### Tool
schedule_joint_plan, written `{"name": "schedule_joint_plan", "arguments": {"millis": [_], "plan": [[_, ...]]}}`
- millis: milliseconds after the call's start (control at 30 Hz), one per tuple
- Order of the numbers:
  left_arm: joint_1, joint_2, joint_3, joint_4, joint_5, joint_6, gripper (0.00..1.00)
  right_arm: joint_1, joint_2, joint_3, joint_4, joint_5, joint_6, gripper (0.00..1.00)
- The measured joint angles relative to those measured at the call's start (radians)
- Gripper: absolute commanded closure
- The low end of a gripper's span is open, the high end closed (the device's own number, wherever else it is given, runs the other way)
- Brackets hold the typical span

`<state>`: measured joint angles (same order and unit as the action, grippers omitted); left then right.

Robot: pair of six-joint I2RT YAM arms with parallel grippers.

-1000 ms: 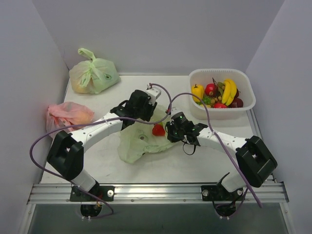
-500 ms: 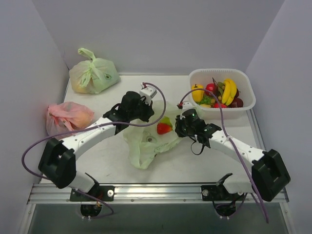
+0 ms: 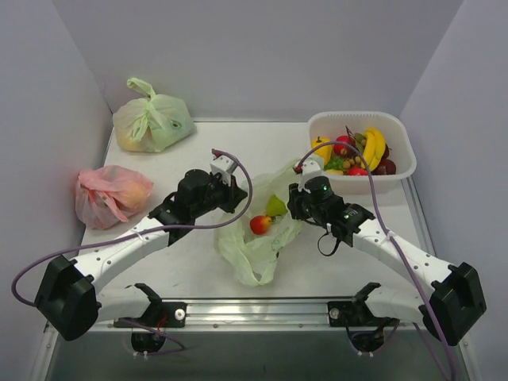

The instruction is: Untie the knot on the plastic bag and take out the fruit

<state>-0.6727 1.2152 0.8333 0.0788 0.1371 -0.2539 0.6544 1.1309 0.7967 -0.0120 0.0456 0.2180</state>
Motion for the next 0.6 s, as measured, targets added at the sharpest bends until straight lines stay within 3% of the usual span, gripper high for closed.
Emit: {"name": "schedule_joint_plan", "arguments": {"millis": [67, 133, 400, 600], "plan": [[-0.027, 0.001, -0.010, -0.015, -0.024, -0.014, 1.00, 0.014, 0.027, -0.019, -0.029, 0.005, 0.011, 0.58], [-0.069, 0.001, -0.013, -0.031, -0.060, -0.028, 1.00, 0.035, 0.032, -0.025, -0.063, 0.013, 0.018, 0.54], [-0.196, 0.013, -0.050, -0.073, -0.257, -0.137, 1.00, 0.144, -0.015, 0.011, -0.108, 0.039, 0.064, 0.55], [-0.234, 0.010, -0.078, -0.101, -0.422, -0.240, 1.00, 0.148, 0.029, 0.019, -0.059, -0.026, 0.148, 0.54]]}}
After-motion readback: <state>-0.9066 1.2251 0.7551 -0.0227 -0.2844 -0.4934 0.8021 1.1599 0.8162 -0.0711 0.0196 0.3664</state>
